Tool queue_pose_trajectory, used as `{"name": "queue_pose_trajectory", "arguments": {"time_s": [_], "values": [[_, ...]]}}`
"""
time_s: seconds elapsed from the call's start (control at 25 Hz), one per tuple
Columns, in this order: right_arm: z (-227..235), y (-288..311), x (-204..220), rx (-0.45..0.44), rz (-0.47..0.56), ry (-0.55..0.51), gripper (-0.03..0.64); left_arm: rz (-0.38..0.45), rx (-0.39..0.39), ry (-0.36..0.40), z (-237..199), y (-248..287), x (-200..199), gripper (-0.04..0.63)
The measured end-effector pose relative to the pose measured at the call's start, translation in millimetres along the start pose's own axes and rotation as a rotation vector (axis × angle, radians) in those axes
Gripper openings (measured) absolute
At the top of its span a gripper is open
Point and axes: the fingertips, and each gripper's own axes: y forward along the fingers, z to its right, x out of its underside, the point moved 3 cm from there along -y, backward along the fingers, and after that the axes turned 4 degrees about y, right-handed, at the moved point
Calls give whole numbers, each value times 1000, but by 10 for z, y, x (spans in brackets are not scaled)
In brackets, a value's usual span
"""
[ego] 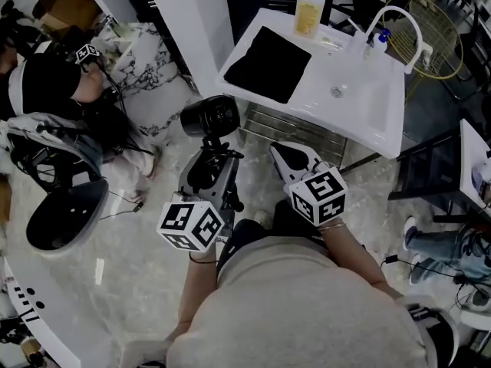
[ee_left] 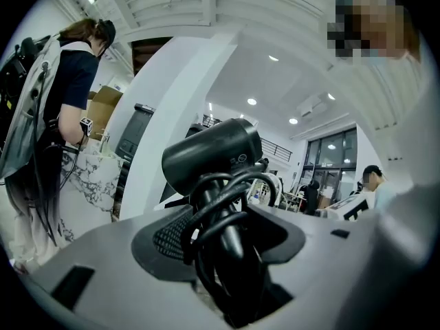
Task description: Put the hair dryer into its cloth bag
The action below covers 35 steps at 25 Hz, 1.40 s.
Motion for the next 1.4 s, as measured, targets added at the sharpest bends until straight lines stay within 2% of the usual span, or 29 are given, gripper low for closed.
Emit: {"name": "queue_pose_trajectory", "arguments": {"time_s": [0.24, 0.64, 1.08, 1.28, 1.32, 1.4], "values": [[112, 100, 108, 20, -28, 27, -2, -14, -2, -17, -177, 170, 49, 242], [505, 477, -27, 32, -27, 82, -2, -49, -16, -10, -448, 584, 38, 242], [1125, 1126, -181, 12, -111, 10, 0, -90, -58, -12, -802, 1249, 4, 242], [1435, 1463, -263, 13, -175, -79, 3, -119, -87, -39, -932, 1573, 28, 242], [1479, 1524, -265, 1, -189, -96, 17, -124, -95, -47, -946, 1622, 50, 242], [1541, 1651, -237, -39, -228, -122, 97, -135, -113, -61, -980, 1700, 101, 242]]}}
